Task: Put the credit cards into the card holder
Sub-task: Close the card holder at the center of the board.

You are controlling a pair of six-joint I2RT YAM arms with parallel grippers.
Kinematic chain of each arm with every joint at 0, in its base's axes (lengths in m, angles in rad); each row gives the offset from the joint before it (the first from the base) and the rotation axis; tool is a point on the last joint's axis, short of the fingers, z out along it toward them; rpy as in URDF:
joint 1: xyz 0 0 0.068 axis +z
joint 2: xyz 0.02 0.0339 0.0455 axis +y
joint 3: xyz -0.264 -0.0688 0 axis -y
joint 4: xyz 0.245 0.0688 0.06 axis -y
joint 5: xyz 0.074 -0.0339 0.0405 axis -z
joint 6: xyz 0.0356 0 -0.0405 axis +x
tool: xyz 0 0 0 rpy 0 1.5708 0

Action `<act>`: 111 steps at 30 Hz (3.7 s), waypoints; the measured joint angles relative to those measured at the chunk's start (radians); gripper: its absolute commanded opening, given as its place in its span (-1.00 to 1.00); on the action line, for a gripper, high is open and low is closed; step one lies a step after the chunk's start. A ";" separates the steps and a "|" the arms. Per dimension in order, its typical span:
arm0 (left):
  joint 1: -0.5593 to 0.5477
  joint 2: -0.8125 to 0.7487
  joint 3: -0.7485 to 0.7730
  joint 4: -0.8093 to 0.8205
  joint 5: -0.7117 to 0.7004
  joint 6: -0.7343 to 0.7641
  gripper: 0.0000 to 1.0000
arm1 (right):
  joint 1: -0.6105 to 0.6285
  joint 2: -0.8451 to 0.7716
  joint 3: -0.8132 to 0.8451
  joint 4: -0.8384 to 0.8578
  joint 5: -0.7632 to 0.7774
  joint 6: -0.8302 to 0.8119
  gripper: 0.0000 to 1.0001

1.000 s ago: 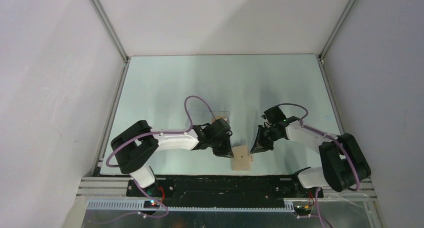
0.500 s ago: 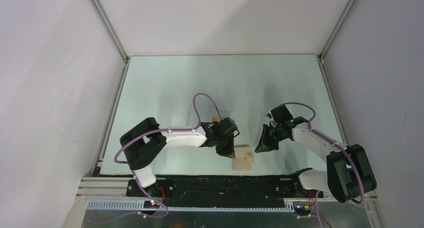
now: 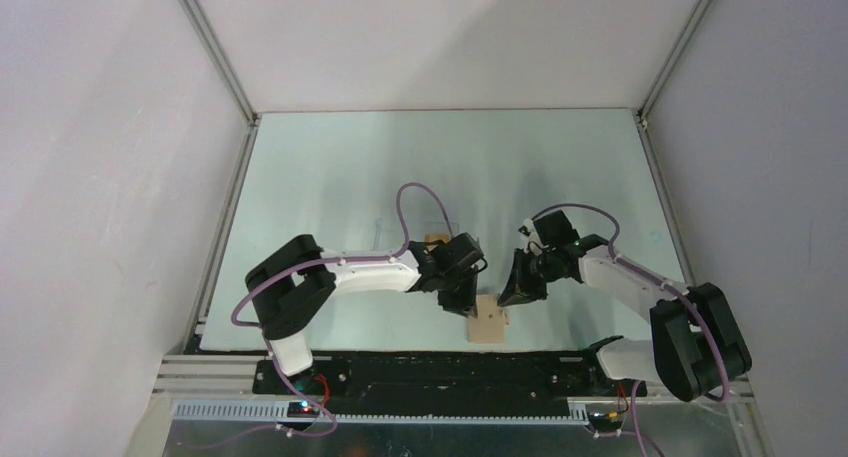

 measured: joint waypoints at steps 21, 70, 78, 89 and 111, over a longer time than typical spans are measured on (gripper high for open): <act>0.027 -0.043 -0.199 0.424 0.197 -0.122 -0.05 | 0.014 0.230 0.003 0.164 -0.063 0.005 -1.00; 0.013 0.039 -0.142 0.595 0.243 -0.210 -0.48 | 0.008 0.264 0.019 0.153 -0.085 0.005 -1.00; 0.009 0.039 -0.146 0.564 0.224 -0.208 -0.58 | 0.007 0.266 0.019 0.153 -0.089 0.005 -1.00; 0.005 0.039 -0.145 0.533 0.207 -0.208 -0.61 | 0.003 0.273 0.021 0.154 -0.098 0.005 -1.00; 0.003 0.031 -0.135 0.479 0.172 -0.185 -1.00 | 0.003 0.275 0.021 0.155 -0.100 0.005 -1.00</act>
